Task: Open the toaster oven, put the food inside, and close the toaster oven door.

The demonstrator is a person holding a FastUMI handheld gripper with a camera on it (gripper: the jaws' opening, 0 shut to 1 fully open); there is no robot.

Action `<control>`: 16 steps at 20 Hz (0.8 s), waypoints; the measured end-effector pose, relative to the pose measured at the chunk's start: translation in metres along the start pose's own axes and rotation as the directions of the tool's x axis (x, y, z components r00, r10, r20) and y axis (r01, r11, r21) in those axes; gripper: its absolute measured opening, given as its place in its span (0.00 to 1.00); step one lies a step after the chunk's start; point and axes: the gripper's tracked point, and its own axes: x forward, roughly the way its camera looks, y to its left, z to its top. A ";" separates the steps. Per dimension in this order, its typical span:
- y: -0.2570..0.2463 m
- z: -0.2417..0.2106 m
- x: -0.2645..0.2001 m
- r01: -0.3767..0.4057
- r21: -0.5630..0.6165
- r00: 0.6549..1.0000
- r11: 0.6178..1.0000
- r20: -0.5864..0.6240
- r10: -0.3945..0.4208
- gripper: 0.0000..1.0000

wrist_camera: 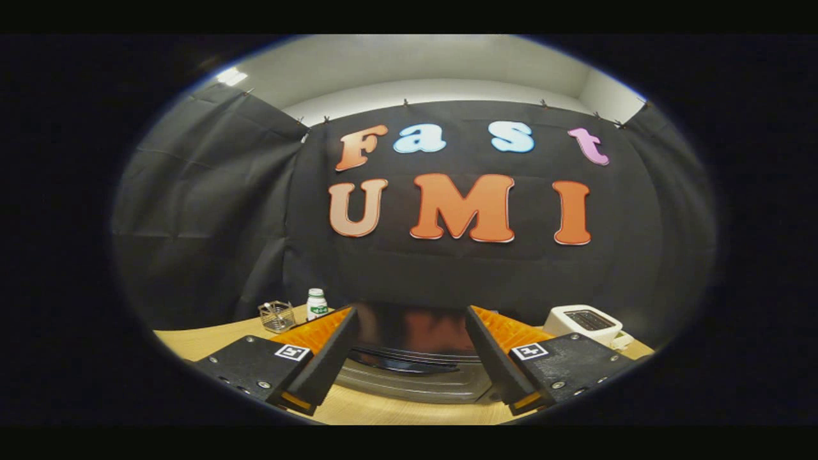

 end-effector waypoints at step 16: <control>0.006 -0.068 0.038 0.035 0.069 0.998 0.997 -0.052 -0.031 0.97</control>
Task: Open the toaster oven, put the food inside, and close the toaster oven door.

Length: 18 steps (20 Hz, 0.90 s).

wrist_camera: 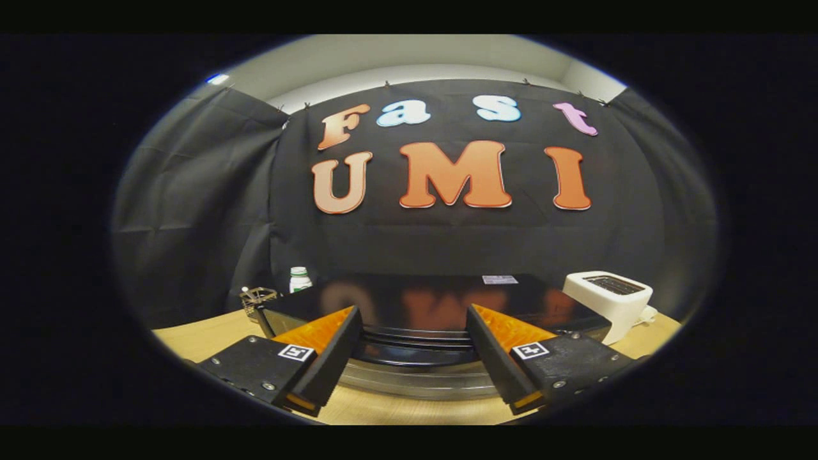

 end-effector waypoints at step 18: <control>0.015 -0.017 -0.075 -0.104 0.023 0.991 0.994 -0.077 0.106 0.54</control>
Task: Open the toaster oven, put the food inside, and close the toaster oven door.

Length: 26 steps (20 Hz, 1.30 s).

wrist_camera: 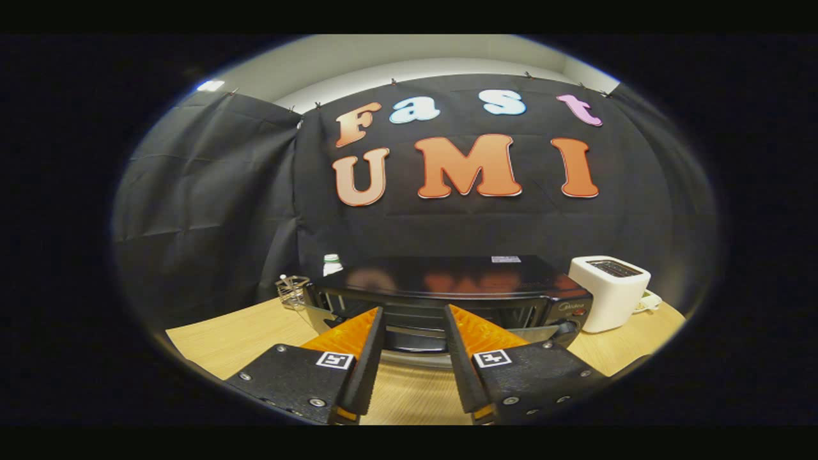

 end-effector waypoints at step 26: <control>0.007 -0.147 -0.071 -0.036 0.160 0.929 0.986 -0.357 0.092 0.49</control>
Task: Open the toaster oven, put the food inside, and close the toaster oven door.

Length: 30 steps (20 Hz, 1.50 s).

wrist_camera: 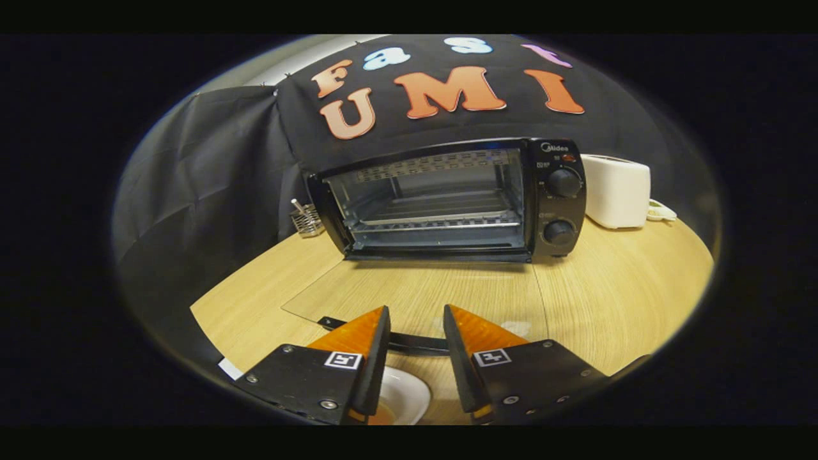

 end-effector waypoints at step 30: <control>0.055 -0.090 -0.096 -0.087 -0.129 0.986 0.988 -0.150 0.067 0.96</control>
